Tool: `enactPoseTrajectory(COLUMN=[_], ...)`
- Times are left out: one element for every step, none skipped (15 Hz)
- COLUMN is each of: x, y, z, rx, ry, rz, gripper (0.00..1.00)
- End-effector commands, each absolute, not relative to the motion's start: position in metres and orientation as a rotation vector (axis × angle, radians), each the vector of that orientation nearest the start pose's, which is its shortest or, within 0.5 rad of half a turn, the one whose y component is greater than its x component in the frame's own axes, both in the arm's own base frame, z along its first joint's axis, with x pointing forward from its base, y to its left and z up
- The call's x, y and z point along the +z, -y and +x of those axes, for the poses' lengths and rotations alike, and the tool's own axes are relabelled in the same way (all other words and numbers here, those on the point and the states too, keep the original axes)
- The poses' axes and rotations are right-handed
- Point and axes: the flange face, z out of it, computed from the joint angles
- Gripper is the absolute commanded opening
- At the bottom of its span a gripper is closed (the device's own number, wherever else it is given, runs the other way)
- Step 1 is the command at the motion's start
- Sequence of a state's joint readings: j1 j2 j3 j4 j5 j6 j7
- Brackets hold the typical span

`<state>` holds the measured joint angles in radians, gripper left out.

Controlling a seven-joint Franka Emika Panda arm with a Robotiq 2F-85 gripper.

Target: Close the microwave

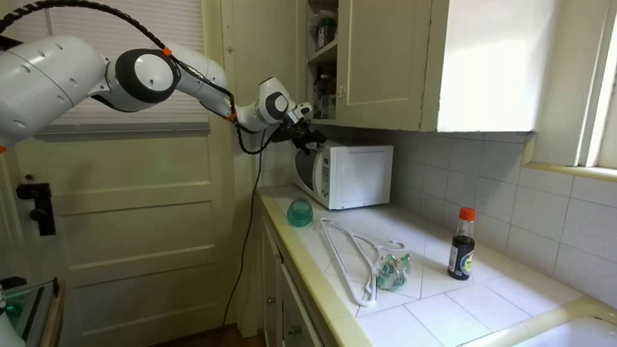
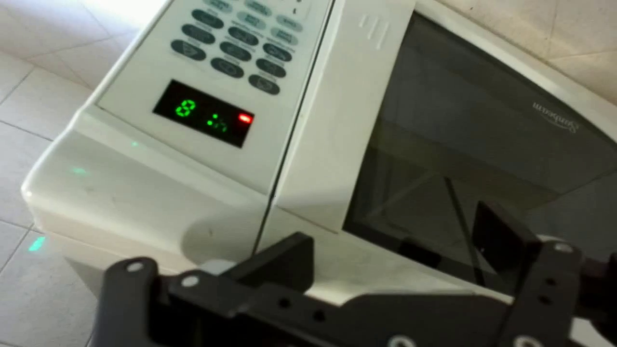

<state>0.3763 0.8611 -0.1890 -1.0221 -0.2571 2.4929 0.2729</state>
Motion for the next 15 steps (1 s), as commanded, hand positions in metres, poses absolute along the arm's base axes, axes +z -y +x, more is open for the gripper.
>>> enactPoseTrajectory(x=[0.389, 0.390, 0.393, 0.399, 0.406, 0.413, 0.421, 0.423, 0.426, 0.423, 0.422, 0.418, 0.414, 0.409, 0.402], y=[-0.237, -0.247, -0.256, -0.264, -0.272, -0.276, -0.277, -0.274, -0.269, -0.266, -0.262, -0.257, -0.253, -0.248, -0.243], z=[0.787, 0.778, 0.769, 0.761, 0.752, 0.740, 0.732, 0.723, 0.714, 0.706, 0.696, 0.686, 0.674, 0.662, 0.648], rx=[-0.910, -0.866, -0.854, -0.881, -0.916, -0.931, -0.951, -0.933, -0.917, -0.897, -0.870, -0.828, -0.773, -0.704, -0.624], ry=[0.472, 0.524, 0.576, 0.594, 0.588, 0.557, 0.492, 0.418, 0.327, 0.273, 0.209, 0.145, 0.090, 0.030, -0.025], rz=[-3.160, -3.180, -3.181, -3.177, -3.163, -3.164, -3.194, -3.256, -3.312, -3.351, -3.395, -3.436, -3.481, -3.518, -3.554], gripper=[1.00, 1.00, 1.00, 1.00, 1.00, 1.00, 1.00, 1.00, 1.00, 1.00, 1.00, 1.00, 1.00, 1.00, 1.00])
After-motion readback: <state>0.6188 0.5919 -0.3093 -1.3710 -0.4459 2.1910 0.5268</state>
